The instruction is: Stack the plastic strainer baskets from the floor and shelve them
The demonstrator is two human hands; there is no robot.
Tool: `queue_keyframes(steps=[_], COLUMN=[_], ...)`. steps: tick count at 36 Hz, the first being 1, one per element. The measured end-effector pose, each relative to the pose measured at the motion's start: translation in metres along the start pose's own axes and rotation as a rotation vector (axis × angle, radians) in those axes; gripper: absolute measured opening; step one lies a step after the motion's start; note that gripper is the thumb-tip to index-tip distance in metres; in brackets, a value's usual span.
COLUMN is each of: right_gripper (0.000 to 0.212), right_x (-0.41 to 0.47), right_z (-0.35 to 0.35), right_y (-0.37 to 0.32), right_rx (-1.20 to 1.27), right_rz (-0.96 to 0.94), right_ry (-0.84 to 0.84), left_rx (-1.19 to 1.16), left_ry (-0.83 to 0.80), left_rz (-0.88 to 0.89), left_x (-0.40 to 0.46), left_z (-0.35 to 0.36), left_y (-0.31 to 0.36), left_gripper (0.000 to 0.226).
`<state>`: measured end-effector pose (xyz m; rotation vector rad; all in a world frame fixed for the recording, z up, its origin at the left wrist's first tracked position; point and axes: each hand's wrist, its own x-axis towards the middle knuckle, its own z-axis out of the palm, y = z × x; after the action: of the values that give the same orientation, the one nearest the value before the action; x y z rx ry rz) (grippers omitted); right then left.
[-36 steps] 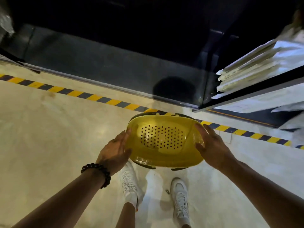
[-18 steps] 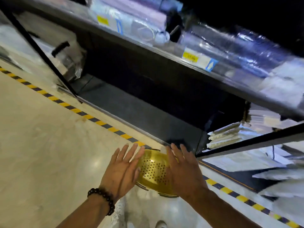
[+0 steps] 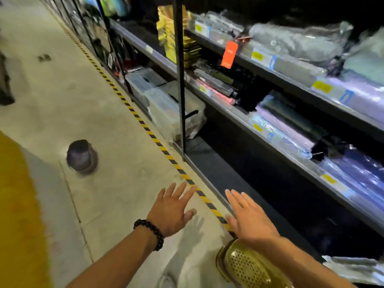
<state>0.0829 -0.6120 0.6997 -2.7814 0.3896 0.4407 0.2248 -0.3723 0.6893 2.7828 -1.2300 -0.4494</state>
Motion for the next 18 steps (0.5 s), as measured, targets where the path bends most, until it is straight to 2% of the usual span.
queue_keyframes(steps=[7,18], right_gripper=[0.076,0.076], right_x=[0.069,0.193], right_z=[-0.050,-0.106], right_y=[-0.094,-0.227], right_rx=[-0.077,-0.111], right_rz=[-0.176,-0.406], right_ry=[-0.021,0.087], left_rx=[-0.045,-0.026], left_ry=[0.026,0.169], left_rz=[-0.178,-0.457], left_x=[-0.042,-0.083], left_z=[-0.044,-0.102], left_y=[-0.118,-0.272], left_gripper=[0.070,0.071])
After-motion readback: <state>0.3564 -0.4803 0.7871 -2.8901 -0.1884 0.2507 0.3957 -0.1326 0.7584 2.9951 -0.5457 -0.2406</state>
